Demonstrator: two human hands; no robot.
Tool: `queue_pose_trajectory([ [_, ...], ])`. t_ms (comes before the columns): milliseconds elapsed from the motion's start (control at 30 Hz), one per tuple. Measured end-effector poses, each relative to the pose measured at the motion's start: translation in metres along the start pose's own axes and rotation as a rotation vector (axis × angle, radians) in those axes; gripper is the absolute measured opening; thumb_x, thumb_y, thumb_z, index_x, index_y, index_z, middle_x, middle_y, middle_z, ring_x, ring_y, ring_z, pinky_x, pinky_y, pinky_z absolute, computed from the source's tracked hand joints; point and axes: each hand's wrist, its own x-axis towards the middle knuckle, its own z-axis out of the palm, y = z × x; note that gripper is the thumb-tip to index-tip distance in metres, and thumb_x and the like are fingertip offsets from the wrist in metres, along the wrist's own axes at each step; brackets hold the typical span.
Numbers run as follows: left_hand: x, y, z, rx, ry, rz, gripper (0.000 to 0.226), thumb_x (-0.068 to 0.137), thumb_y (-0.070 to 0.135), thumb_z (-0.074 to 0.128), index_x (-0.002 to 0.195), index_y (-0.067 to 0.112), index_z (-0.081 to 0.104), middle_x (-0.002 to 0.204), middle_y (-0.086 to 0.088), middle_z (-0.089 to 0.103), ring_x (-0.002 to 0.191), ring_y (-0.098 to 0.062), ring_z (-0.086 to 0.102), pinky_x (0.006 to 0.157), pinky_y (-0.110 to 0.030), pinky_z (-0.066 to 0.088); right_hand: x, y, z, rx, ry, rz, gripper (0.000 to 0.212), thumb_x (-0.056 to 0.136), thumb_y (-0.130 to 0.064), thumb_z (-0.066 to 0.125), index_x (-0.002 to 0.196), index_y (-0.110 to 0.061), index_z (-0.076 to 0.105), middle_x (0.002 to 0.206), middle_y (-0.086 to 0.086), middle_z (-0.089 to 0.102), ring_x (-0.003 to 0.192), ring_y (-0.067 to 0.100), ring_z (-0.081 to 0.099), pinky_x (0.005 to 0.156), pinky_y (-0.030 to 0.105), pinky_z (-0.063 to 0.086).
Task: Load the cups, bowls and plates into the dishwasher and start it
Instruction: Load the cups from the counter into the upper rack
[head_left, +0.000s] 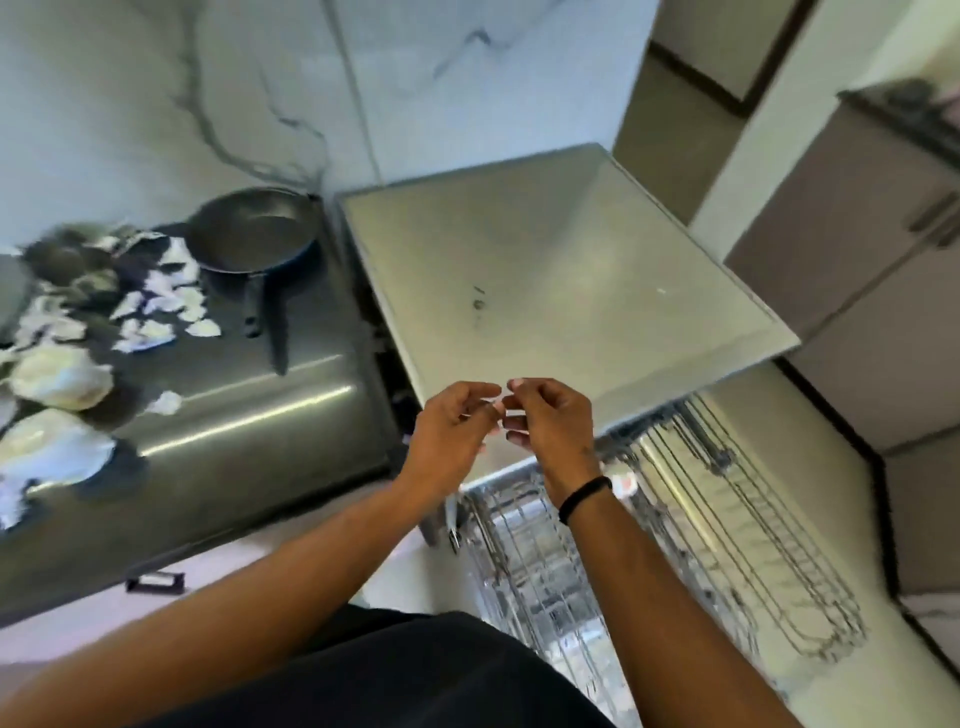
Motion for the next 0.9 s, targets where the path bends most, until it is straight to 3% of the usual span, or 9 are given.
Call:
queue_pose_trajectory([
  [133, 0.000, -0.002, -0.074, -0.002, 0.129, 0.014, 0.012, 0.096, 0.022, 0.065, 0.106, 0.025, 0.071, 0.092, 0.002, 0.077, 0.085, -0.021, 0.074, 0.071, -0.040, 0.062, -0.006, -0.014, 0.077, -0.072, -0.164, -0.034, 0.012, 0.096, -0.016, 0.063, 0.094, -0.009, 0.073, 0.086, 0.011, 0.075, 0.074, 0.022, 0.072, 0.065, 0.031, 0.060],
  [333, -0.007, -0.003, -0.209, -0.021, 0.306, -0.003, 0.010, 0.095, 0.019, 0.066, 0.093, 0.027, 0.072, 0.090, -0.008, 0.076, 0.080, -0.024, 0.072, 0.066, -0.038, 0.056, -0.031, -0.026, 0.205, -0.199, -0.423, -0.103, 0.013, 0.097, -0.015, 0.063, 0.099, -0.007, 0.073, 0.084, 0.010, 0.075, 0.066, 0.015, 0.069, 0.059, 0.028, 0.057],
  [400, -0.011, -0.009, -0.252, -0.035, 0.367, -0.010, 0.012, 0.094, 0.017, 0.068, 0.091, 0.027, 0.072, 0.086, -0.004, 0.076, 0.076, -0.018, 0.070, 0.065, -0.034, 0.053, -0.038, -0.026, 0.236, -0.256, -0.513, -0.113, 0.014, 0.097, -0.016, 0.063, 0.102, -0.007, 0.072, 0.087, 0.010, 0.073, 0.066, 0.015, 0.066, 0.059, 0.028, 0.056],
  [567, -0.035, -0.031, -0.350, 0.236, 0.595, 0.043, 0.013, 0.091, 0.021, 0.072, 0.104, 0.021, 0.074, 0.094, 0.010, 0.072, 0.090, -0.003, 0.067, 0.080, -0.023, 0.052, -0.049, -0.018, 0.305, -0.411, -0.707, -0.098, 0.013, 0.098, -0.023, 0.063, 0.105, -0.013, 0.069, 0.095, 0.007, 0.071, 0.074, 0.015, 0.065, 0.066, 0.028, 0.054],
  [667, -0.047, -0.051, -0.390, 0.406, 0.739, 0.084, 0.018, 0.085, 0.017, 0.077, 0.101, 0.023, 0.073, 0.101, 0.010, 0.070, 0.097, -0.008, 0.063, 0.085, -0.027, 0.046, -0.049, -0.005, 0.344, -0.489, -0.743, -0.063, 0.012, 0.097, -0.022, 0.064, 0.106, -0.015, 0.068, 0.100, 0.007, 0.070, 0.079, 0.017, 0.064, 0.070, 0.031, 0.054],
  [800, -0.053, -0.080, -0.419, 0.526, 0.615, 0.014, 0.046, 0.073, 0.029, 0.084, 0.115, 0.028, 0.065, 0.118, 0.009, 0.060, 0.112, -0.013, 0.054, 0.097, -0.037, 0.045, -0.047, 0.018, 0.381, -0.568, -0.733, -0.009, 0.017, 0.097, -0.032, 0.063, 0.107, -0.019, 0.068, 0.106, 0.006, 0.069, 0.084, 0.015, 0.065, 0.073, 0.032, 0.054],
  [900, -0.054, -0.093, -0.421, 0.534, 0.473, -0.049, 0.071, 0.070, 0.037, 0.087, 0.132, 0.032, 0.053, 0.132, 0.010, 0.048, 0.123, -0.008, 0.046, 0.103, -0.032, 0.041, -0.049, 0.029, 0.394, -0.584, -0.723, 0.056, 0.023, 0.098, -0.041, 0.059, 0.107, -0.021, 0.067, 0.107, 0.003, 0.068, 0.088, 0.014, 0.064, 0.076, 0.032, 0.055],
])
